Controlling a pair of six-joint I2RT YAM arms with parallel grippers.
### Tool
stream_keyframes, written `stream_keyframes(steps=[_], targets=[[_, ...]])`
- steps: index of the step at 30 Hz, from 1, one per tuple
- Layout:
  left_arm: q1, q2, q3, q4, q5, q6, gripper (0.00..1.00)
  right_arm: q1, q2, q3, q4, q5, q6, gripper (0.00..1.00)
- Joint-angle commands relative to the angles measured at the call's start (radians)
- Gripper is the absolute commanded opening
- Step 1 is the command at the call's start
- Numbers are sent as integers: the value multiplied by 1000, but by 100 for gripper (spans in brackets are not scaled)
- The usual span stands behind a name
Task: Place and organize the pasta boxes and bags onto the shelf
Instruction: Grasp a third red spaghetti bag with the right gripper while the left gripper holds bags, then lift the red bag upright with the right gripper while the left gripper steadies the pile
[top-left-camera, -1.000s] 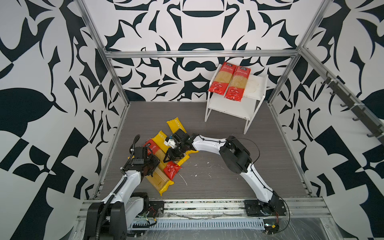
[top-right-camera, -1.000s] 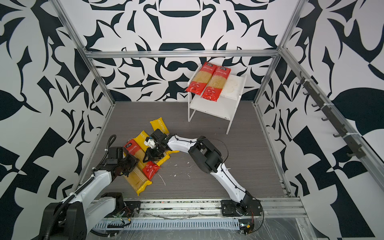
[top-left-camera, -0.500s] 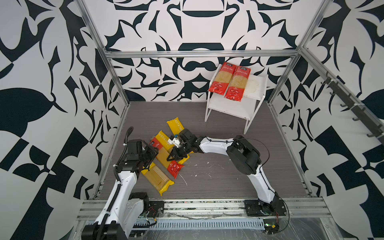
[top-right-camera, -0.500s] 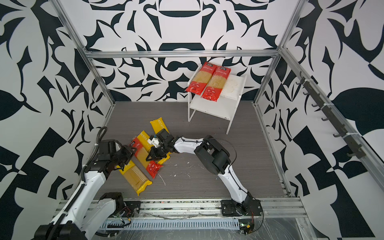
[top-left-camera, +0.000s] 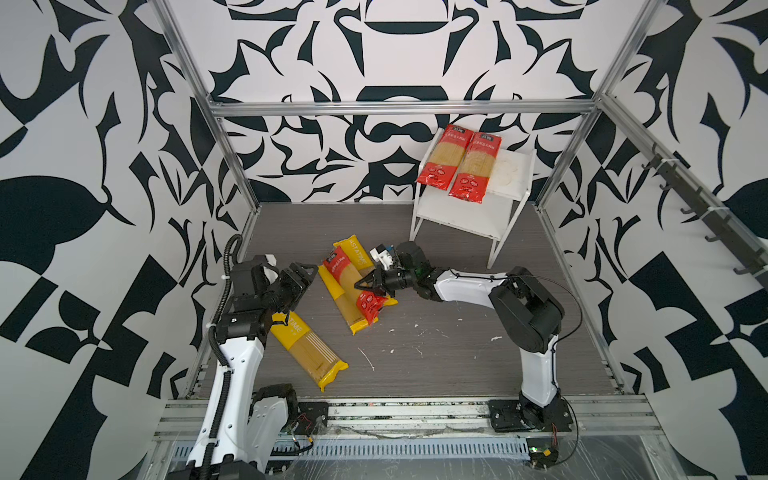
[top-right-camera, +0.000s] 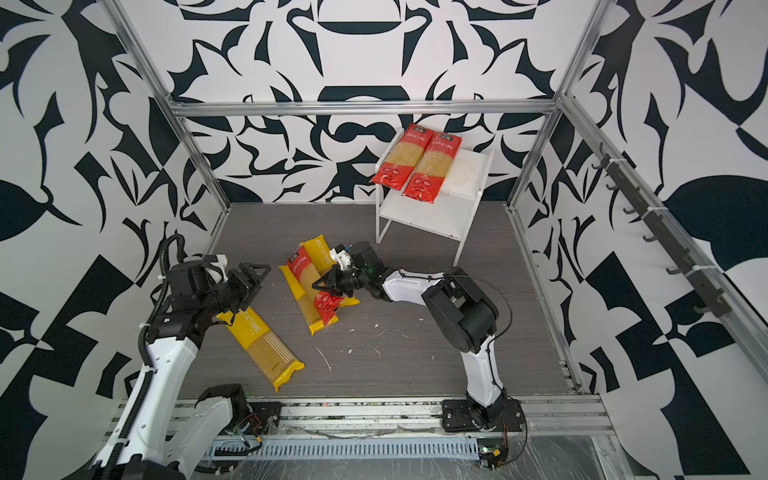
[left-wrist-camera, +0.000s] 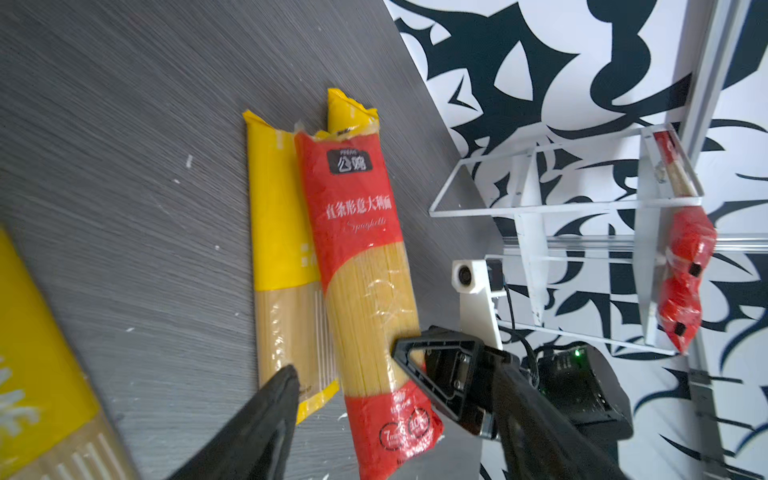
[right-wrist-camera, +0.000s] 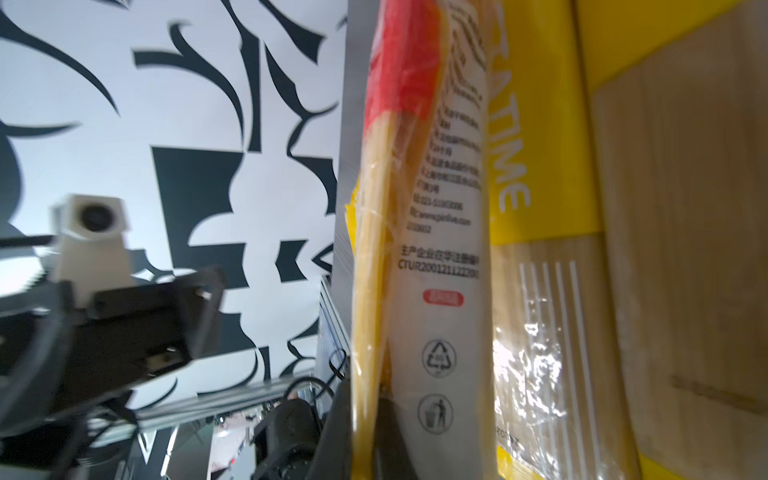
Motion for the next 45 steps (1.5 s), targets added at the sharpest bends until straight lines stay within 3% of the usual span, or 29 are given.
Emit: stream_keyframes(steps=[1, 8, 15, 24, 27, 32, 37, 40, 45], targets=[[4, 15, -101, 187, 126, -153, 80, 16, -95, 3, 266, -33, 58, 0], [0, 49, -298, 640, 161, -411, 92, 26, -139, -41, 464, 20, 225, 0], [-70, 133, -271, 809, 144, -450, 94, 66, -211, -51, 488, 79, 274, 0], [-170, 222, -229, 929, 110, -462, 89, 101, -297, -66, 467, 105, 295, 0], [-197, 240, -202, 967, 101, -474, 86, 113, -307, -82, 446, 106, 291, 0], [-208, 267, -185, 1025, 113, -500, 67, 112, -332, -130, 449, 115, 297, 0], [-210, 287, -182, 1060, 128, -518, 55, 111, -348, -146, 433, 120, 294, 0], [-210, 283, -177, 1060, 133, -524, 45, 104, -366, -139, 308, 122, 240, 2], [-210, 273, -151, 1037, 142, -528, 33, 105, -410, -89, -58, 172, 27, 15]])
